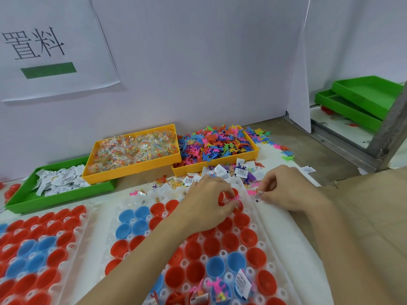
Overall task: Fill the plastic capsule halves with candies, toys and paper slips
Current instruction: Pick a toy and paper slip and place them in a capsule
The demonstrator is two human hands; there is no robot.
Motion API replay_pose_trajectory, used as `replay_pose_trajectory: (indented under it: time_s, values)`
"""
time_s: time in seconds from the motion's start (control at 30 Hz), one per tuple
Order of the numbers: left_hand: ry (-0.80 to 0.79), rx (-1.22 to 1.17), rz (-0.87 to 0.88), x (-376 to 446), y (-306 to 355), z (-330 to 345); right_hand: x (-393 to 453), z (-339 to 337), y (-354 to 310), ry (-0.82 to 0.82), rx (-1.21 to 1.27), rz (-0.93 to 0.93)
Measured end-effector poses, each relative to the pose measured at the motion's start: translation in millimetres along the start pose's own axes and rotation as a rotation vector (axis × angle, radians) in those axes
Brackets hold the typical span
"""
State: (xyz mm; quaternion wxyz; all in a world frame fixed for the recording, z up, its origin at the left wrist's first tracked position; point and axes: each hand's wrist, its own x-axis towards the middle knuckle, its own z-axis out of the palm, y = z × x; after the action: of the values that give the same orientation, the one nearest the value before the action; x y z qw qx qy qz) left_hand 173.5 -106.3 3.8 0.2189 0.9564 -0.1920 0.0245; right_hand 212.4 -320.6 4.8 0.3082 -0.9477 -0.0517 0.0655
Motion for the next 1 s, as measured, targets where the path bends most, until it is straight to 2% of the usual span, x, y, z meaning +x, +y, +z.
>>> replay_pose_trajectory:
  time_s: [0.13,0.23,0.37,0.47,0.7,1.0]
  values:
    - [0.009,-0.024,-0.011,1,-1,-1,-3,-9,2,0.009,0.123,-0.014]
    - [0.016,-0.03,-0.02,1,1,-2,-6,-17,1,0.044,0.241,-0.121]
    - [0.009,-0.034,-0.028,2,4,-5,-15,-17,-14,-0.181,0.415,-0.311]
    - [-0.002,-0.069,-0.034,1,5,-10,-17,-8,-24,-0.274,0.415,-0.372]
    - [-0.014,-0.118,-0.055,0,9,-14,-16,-6,-26,-0.195,0.288,-0.392]
    - [-0.024,-0.162,-0.04,2,7,-15,-19,-4,-35,-0.2,0.199,-0.36]
